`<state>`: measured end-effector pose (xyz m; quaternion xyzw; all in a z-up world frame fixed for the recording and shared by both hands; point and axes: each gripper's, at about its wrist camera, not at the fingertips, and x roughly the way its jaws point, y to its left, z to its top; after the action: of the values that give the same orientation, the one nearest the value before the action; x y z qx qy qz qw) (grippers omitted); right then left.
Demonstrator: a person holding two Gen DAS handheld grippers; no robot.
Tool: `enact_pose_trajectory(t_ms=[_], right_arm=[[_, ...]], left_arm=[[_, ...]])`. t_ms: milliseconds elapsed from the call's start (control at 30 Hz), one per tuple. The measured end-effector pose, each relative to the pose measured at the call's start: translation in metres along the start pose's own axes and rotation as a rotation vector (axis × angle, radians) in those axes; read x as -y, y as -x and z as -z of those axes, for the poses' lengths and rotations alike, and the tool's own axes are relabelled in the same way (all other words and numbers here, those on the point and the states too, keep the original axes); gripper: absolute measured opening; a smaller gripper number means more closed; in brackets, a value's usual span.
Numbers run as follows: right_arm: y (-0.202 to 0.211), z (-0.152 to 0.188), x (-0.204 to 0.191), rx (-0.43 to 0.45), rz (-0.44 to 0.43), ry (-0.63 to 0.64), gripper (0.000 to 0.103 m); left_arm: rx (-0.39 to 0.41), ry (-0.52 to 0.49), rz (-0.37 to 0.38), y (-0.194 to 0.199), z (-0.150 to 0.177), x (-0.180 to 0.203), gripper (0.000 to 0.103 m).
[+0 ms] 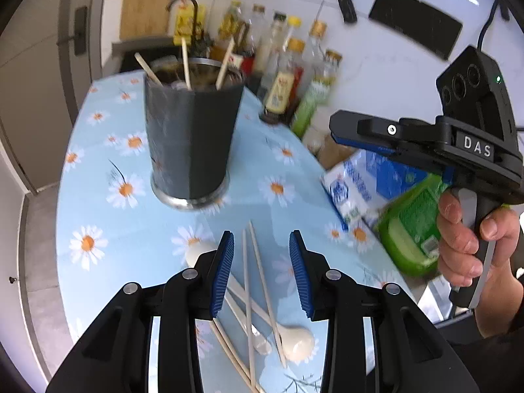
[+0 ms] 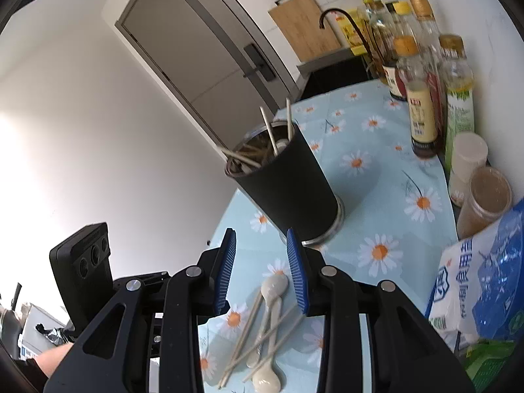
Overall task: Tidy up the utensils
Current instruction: 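Move both tools back down to the remaining spoons and chopsticks, then close the left tool on a wooden chopstick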
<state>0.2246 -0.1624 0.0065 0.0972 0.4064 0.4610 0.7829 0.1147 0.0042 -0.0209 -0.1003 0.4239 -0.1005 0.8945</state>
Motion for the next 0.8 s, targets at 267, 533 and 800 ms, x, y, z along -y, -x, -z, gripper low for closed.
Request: enact_pose_trajectory(t_ms=[267,533,800], right_arm=[[-0.020,0.019,0.021,-0.111,-0.001,-0.080,0.034],[-0.046,0.038,0.044,-0.239,-0.035,-0.201,0.034],[-0.056,0.042,0.054,-0.292,-0.045,-0.256,0.034]], left_arm=[[-0.172,-0.029,0.003,-0.031,0.012,-0.003,0.034],[-0.339,-0.082,-0.002,-0.064,0.022,-0.002,0.033],[-0.459,-0.120,-0.012,-0.088,0.028,-0.006,0.020]])
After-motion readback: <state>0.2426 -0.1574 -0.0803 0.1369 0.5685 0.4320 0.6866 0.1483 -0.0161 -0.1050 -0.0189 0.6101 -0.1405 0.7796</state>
